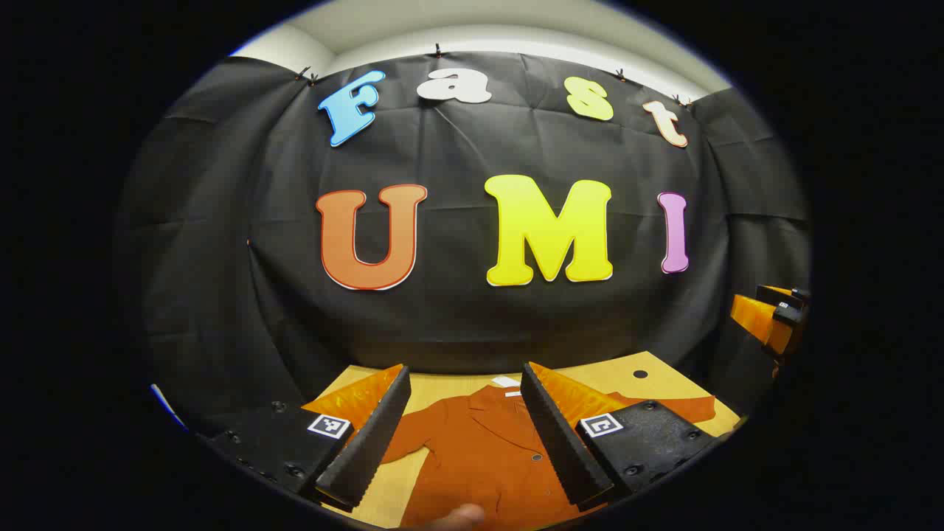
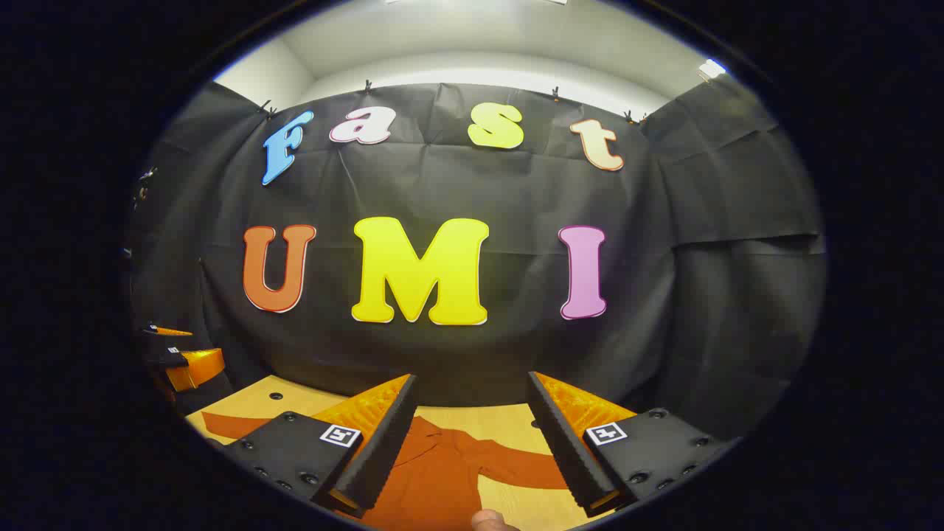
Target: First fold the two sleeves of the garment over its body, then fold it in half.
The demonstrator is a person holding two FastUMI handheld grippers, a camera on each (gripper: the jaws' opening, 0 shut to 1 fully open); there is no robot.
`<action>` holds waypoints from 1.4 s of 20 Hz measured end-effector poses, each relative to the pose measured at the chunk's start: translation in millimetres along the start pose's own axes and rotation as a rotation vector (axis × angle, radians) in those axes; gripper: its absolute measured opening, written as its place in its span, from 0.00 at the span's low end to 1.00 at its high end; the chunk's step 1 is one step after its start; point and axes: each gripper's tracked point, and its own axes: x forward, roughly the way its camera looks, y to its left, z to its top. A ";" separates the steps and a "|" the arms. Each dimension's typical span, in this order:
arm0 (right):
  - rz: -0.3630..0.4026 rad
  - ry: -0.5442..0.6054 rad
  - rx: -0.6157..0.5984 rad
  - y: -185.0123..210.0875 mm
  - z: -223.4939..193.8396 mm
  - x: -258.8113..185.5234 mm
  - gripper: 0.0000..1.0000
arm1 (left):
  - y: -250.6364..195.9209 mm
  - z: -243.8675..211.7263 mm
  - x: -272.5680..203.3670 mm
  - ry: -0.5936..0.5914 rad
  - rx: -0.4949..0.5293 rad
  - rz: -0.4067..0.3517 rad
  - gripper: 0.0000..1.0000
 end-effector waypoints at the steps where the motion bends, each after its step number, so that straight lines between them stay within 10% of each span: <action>1: 0.006 0.008 0.000 2.2 -3.6 3.3 0.94 | -1.4 1.6 1.4 -0.005 -0.003 0.000 0.97; 21: 0.089 0.046 -0.004 4.5 -21.4 16.5 0.94 | -44.1 -0.7 8.2 -0.006 -0.002 -0.022 0.97; 28: -0.034 0.168 0.054 -58.3 -68.9 35.5 0.94 | -61.8 -28.4 11.5 0.080 0.012 -0.035 0.97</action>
